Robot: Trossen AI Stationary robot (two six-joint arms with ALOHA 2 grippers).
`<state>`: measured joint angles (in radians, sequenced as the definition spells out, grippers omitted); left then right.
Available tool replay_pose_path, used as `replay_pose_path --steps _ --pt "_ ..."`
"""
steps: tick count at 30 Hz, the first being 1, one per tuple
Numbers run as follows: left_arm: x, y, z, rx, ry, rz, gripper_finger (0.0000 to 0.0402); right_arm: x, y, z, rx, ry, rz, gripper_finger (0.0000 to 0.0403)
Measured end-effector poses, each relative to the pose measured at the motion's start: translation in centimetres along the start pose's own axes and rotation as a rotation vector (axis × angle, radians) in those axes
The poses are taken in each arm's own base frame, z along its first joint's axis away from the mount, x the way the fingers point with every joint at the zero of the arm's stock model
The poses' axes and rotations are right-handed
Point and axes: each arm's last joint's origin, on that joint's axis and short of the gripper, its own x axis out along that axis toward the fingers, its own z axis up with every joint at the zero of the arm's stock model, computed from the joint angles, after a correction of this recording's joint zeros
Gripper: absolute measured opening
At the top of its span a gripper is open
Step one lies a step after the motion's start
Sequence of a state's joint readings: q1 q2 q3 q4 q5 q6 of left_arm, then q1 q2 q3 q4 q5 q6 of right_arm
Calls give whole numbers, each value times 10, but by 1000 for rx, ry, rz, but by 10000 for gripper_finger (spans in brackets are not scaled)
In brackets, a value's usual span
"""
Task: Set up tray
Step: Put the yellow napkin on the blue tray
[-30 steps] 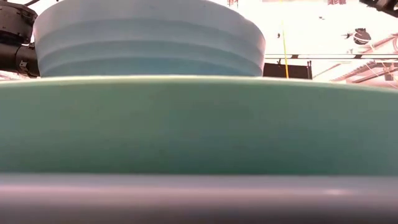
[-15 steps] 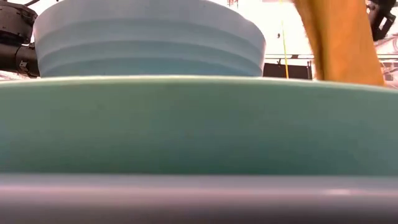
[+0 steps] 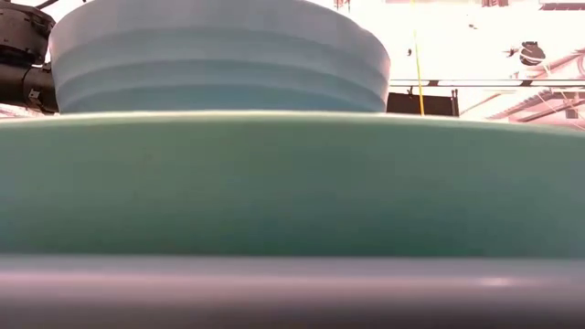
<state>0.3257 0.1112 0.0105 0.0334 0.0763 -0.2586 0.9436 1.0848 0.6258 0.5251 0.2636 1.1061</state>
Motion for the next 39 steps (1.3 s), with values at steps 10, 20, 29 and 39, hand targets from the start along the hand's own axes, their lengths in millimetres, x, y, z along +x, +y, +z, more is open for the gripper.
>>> replay_pose_path --steps 10,20,29,39 --pt "0 0 0 0 0 0 152 25 -28 -24 291 50 -111 0" --pt "0 0 0 0 0 0 152 26 -72 -15 301 49 -462 0" --pt "0 0 0 0 0 0 152 12 -108 8 273 -39 -781 0" --pt "0 0 0 0 0 0 152 1 -145 10 138 -161 -1114 0"
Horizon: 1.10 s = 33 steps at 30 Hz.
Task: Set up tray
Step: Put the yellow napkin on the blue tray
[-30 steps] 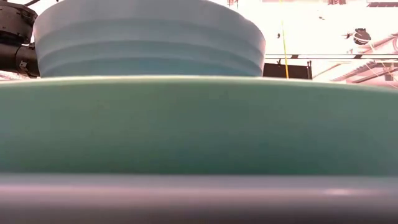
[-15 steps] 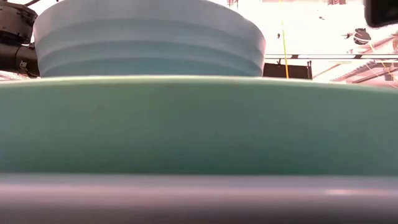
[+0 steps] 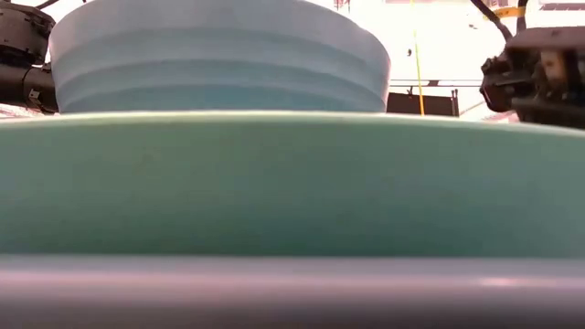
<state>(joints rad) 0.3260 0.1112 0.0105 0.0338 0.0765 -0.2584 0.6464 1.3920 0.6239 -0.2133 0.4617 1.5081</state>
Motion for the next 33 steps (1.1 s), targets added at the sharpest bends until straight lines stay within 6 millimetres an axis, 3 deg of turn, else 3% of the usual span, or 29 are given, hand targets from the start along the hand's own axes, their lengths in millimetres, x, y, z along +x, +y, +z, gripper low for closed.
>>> replay_pose_path --steps 12,17,21,33 --pt "0 0 0 0 0 0 152 25 -13 -7 46 -341 -126 0" --pt "0 0 0 0 0 0 152 28 -12 -11 40 -226 -123 8" --pt "0 0 0 0 0 0 152 26 -10 -11 0 -187 -111 36" --pt "0 0 0 0 0 0 152 4 -1 5 -149 -283 -48 158"
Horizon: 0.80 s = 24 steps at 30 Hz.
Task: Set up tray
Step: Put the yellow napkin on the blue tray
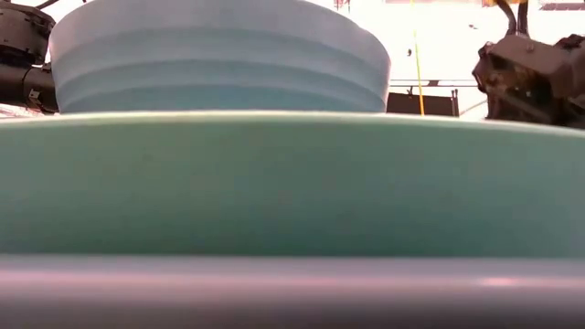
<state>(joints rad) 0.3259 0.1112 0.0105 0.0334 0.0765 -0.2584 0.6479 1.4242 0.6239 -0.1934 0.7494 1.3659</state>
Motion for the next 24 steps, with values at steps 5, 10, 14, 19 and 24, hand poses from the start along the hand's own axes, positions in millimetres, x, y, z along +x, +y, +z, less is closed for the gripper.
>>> replay_pose_path --steps 5,10,14,19,24 --pt "0 0 0 0 0 0 152 -16 20 17 -75 122 280 166" --pt "0 0 0 0 0 0 152 -24 41 35 -131 308 504 40" --pt "0 0 0 0 0 0 152 -31 49 42 -295 442 481 5" --pt "0 0 0 0 -1 -1 152 -27 32 31 -351 657 287 0" --pt "0 0 0 0 0 0 152 -23 29 18 -296 871 256 0"
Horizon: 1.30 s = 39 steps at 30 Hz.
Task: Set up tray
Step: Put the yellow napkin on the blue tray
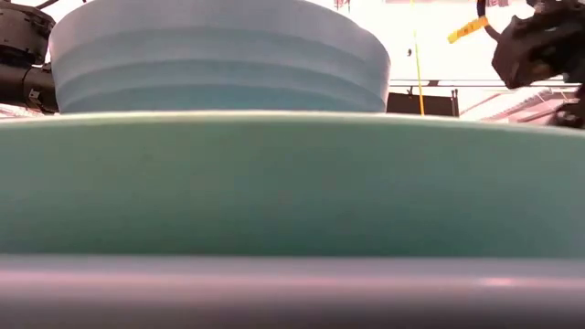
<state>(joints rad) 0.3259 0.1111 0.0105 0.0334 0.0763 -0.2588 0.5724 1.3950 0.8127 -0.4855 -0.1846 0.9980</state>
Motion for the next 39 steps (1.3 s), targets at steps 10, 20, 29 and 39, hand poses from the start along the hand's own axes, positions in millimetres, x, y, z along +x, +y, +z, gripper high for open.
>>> replay_pose_path --steps 10,20,29,39 --pt "0 0 0 0 0 0 152 15 0 -10 96 265 35 0" --pt "0 0 0 0 0 0 152 32 -1 -2 81 237 43 0" --pt "0 0 0 0 0 0 152 37 -12 3 108 143 16 0" --pt "0 0 0 0 0 0 152 47 -30 5 228 -53 -36 0"
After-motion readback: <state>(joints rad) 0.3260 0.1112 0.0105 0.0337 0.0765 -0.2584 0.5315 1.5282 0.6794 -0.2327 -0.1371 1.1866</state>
